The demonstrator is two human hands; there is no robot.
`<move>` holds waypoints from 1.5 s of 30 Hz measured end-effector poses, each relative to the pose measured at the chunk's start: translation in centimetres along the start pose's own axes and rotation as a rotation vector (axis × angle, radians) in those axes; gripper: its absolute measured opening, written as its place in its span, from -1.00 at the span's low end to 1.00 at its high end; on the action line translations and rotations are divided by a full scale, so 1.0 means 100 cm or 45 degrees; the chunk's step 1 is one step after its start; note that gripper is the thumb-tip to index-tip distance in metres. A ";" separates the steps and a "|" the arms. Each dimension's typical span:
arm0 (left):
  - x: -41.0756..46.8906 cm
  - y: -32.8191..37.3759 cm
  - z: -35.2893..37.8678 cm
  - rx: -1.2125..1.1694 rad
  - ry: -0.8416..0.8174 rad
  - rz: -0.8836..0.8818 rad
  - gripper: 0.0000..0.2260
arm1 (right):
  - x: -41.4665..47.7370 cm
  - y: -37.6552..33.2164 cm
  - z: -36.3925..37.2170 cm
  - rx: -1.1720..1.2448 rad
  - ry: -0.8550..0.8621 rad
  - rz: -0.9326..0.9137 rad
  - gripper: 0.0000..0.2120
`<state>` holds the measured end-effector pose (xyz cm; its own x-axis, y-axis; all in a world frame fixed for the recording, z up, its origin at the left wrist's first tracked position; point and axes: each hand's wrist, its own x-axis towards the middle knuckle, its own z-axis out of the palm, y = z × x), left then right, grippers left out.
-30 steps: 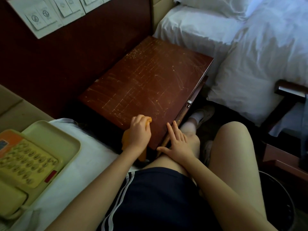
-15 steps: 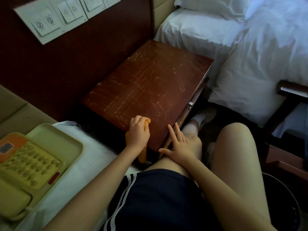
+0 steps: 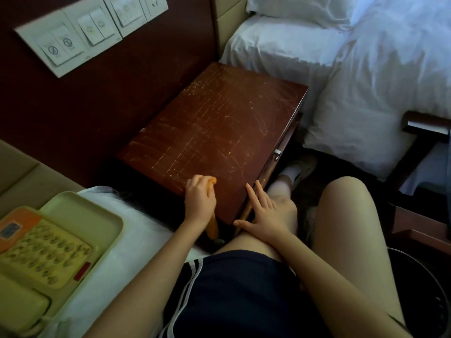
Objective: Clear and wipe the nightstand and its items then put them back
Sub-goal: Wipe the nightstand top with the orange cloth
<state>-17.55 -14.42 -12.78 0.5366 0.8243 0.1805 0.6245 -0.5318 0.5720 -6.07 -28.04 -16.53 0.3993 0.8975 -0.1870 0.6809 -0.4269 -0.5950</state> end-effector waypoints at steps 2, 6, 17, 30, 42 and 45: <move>0.004 0.002 0.001 0.044 0.019 -0.026 -0.81 | 0.000 0.000 0.000 -0.007 -0.004 -0.012 -0.06; -0.005 0.014 0.004 0.065 -0.035 0.138 -0.81 | 0.000 -0.002 0.001 0.016 0.087 -0.019 -0.24; 0.003 0.008 0.006 0.002 0.013 0.038 -0.80 | 0.006 -0.008 0.001 -0.051 0.207 0.087 -0.42; -0.025 0.007 0.005 -0.049 -0.259 0.433 -0.80 | 0.004 -0.002 0.003 0.034 0.115 0.120 -0.40; 0.002 0.034 0.020 -0.084 -0.170 0.211 -0.78 | 0.003 -0.001 0.003 0.079 0.091 0.123 -0.39; -0.017 0.028 0.016 -0.074 -0.251 0.392 -0.80 | 0.004 0.000 0.003 0.084 0.105 0.121 -0.39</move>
<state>-15.78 -17.59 -12.80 0.7967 0.5715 0.1968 0.3867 -0.7322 0.5607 -6.08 -27.60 -16.86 0.5109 0.8402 -0.1820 0.5967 -0.4989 -0.6285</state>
